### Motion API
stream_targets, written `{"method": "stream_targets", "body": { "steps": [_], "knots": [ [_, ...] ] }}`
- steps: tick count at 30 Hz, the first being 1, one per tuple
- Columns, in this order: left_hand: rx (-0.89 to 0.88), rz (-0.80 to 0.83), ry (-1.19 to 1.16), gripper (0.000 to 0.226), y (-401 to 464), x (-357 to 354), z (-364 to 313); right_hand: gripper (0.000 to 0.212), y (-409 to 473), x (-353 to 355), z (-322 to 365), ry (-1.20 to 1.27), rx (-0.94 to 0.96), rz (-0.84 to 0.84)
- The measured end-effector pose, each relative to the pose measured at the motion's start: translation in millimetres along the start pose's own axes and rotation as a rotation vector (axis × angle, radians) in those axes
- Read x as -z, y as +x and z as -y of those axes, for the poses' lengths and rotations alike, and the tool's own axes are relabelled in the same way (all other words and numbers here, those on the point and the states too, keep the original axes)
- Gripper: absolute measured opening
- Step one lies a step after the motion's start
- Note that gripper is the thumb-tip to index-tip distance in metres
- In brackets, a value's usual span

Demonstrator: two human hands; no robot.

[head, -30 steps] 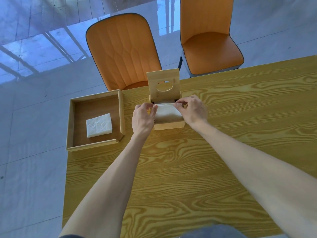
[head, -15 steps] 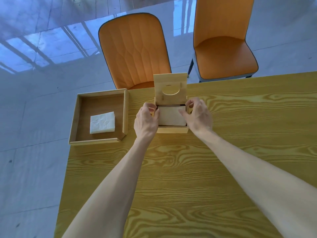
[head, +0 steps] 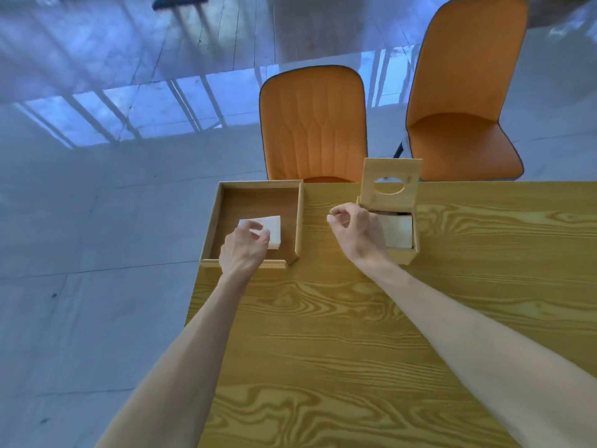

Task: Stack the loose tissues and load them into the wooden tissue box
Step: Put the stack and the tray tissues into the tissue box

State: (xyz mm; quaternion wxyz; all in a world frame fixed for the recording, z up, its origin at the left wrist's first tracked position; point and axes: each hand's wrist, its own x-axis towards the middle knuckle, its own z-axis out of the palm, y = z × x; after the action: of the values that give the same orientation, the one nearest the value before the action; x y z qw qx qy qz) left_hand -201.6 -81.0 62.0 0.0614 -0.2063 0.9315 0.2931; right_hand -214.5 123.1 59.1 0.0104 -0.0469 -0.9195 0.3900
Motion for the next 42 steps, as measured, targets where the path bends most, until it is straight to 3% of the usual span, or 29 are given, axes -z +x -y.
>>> {"method": "stream_targets", "body": {
  "steps": [7,10,13,17,20,25,33,37,39,42],
  "knots": [
    [0.001,0.065,-0.079,0.041,21.8,13.3,38.3,0.033,4.6,-57.6,49.4,0.072,-0.071,0.202],
    [0.042,0.122,-0.105,0.049,34.3,9.5,45.2,0.019,11.8,-76.7,57.9,0.040,-0.121,0.288],
    [0.122,0.172,-0.188,0.056,47.2,4.6,49.7,0.021,19.1,-92.0,61.7,0.024,-0.206,0.421],
    [0.258,0.207,-0.302,0.060,63.0,0.6,55.0,0.038,28.4,-108.1,62.2,0.046,-0.327,0.528],
    [0.320,0.196,-0.347,0.062,76.4,0.6,59.1,0.020,33.7,-121.9,56.0,0.096,-0.387,0.532],
    [0.391,0.218,-0.438,0.063,98.2,0.2,62.6,0.034,35.6,-131.9,59.1,0.186,-0.406,0.550],
    [0.496,0.285,-0.530,0.068,109.6,-8.4,71.0,0.023,36.1,-130.7,52.9,0.260,-0.424,0.547],
    [0.463,0.342,-0.536,0.049,110.0,-6.3,75.6,0.026,36.6,-129.5,49.0,0.270,-0.421,0.561],
    [0.416,0.367,-0.512,0.044,108.8,-1.5,78.5,0.034,37.3,-130.2,48.8,0.240,-0.379,0.566],
    [0.291,0.424,-0.480,0.033,106.7,7.7,84.7,0.067,37.6,-130.6,49.0,0.176,-0.309,0.511]
  ]
}}
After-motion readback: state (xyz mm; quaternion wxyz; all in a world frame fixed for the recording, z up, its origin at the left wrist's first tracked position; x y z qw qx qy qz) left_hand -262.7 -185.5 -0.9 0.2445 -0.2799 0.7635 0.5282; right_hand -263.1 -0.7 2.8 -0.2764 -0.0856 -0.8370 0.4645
